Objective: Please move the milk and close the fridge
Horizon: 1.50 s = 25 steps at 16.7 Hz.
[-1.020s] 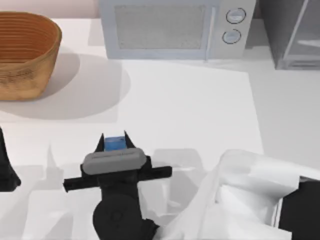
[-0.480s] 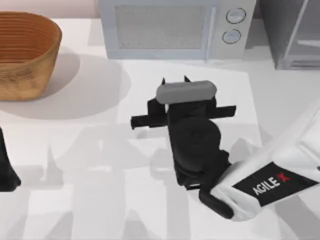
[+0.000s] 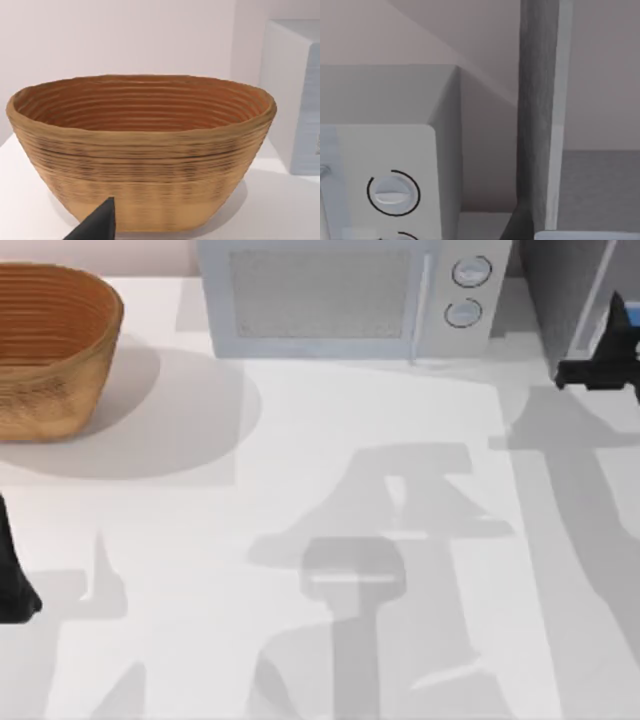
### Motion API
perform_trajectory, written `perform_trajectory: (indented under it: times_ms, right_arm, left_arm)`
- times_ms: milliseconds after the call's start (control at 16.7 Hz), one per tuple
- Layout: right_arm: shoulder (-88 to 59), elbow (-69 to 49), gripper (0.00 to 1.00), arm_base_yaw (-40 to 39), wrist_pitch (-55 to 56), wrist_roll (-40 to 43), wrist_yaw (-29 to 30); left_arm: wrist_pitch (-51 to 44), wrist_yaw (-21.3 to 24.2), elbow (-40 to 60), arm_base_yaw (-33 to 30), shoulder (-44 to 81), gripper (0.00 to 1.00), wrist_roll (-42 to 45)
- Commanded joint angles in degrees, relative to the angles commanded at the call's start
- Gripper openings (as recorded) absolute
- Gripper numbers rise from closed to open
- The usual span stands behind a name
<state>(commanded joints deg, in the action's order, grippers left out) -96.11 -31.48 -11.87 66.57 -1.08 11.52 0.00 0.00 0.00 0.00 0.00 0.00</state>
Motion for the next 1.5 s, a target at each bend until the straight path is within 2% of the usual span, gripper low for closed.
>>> perform_trajectory:
  times_ms: [120, 240, 780, 960, 1500]
  right_arm:
    - [5.3, 4.7, 0.0, 6.0, -1.2, 0.1, -5.4]
    - [8.7, 7.9, 0.0, 9.7, -2.2, 0.1, -8.4]
    - [7.5, 6.8, 0.0, 11.5, -2.6, 0.1, -9.8]
    - [0.0, -0.8, 0.0, 13.5, -3.0, 0.2, -11.9]
    - [-31.0, -35.7, 0.0, 22.1, -7.6, 0.7, -21.0]
  left_arm:
    - [0.0, 0.0, 0.0, 0.0, 0.0, 1.0, 0.0]
    - [0.0, 0.0, 0.0, 0.0, 0.0, 1.0, 0.0]
    - [0.0, 0.0, 0.0, 0.0, 0.0, 1.0, 0.0]
    - [0.0, 0.0, 0.0, 0.0, 0.0, 1.0, 0.0]
    - [0.0, 0.0, 0.0, 0.0, 0.0, 1.0, 0.0]
